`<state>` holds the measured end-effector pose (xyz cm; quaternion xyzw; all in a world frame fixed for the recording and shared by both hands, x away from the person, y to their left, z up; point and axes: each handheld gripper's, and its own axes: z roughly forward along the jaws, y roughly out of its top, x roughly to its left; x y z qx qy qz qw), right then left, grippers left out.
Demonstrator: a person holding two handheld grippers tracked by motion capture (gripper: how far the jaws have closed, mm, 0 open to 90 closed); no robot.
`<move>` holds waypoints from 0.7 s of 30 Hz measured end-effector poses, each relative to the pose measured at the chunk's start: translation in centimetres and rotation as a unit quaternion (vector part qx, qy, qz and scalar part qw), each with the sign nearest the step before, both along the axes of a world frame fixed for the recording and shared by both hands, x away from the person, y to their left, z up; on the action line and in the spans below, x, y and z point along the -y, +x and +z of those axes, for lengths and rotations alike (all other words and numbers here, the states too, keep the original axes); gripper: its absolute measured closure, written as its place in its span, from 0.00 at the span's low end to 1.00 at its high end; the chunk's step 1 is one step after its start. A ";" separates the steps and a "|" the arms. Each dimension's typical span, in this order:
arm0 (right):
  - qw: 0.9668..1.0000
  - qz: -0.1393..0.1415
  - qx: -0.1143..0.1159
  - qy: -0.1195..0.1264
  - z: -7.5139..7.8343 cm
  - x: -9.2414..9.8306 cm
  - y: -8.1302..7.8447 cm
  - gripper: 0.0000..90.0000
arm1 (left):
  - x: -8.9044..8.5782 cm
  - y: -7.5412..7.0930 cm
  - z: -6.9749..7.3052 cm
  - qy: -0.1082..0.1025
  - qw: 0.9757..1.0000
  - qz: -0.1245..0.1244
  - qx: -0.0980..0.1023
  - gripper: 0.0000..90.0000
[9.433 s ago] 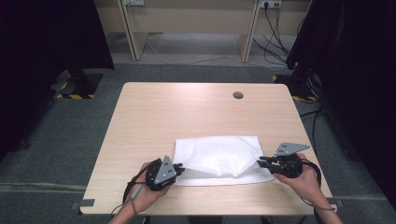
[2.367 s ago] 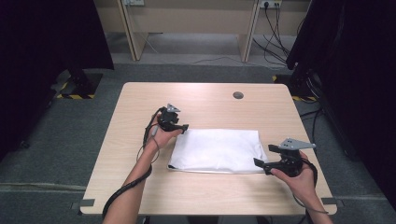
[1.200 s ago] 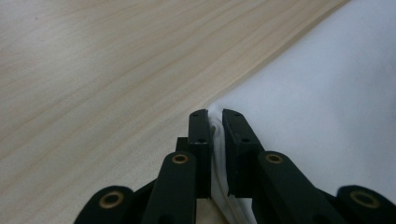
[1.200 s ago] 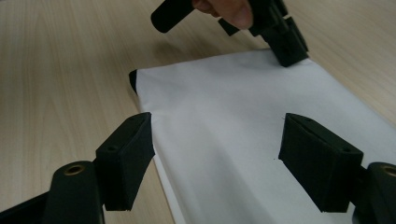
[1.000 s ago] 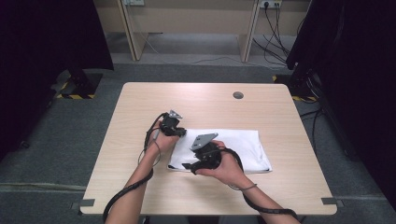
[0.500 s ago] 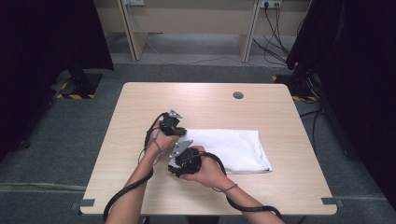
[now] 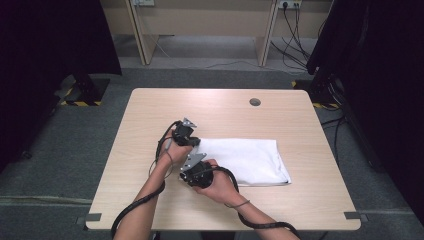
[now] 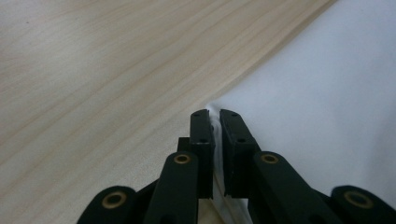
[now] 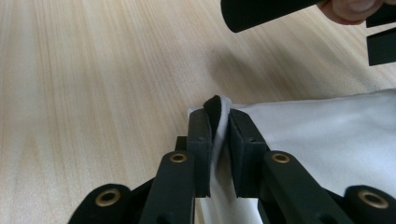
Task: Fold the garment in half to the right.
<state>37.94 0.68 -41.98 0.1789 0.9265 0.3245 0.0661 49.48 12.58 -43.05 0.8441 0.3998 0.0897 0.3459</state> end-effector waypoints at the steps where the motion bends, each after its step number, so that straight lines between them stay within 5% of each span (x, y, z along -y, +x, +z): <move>1: 1.000 -0.004 -0.003 0.002 0.0 0.0 0.0 0.90 | 0.0 0.0 0.0 0.001 1.000 0.000 0.000 0.93; 7: 1.000 -0.013 -0.011 0.010 0.5 0.0 0.1 0.91 | -0.2 0.2 0.3 0.000 1.000 -0.011 0.012 0.93; 21: 1.000 -0.015 -0.010 0.025 1.4 -0.3 -0.1 0.91 | -0.5 -0.1 1.4 0.003 1.000 0.000 0.004 0.93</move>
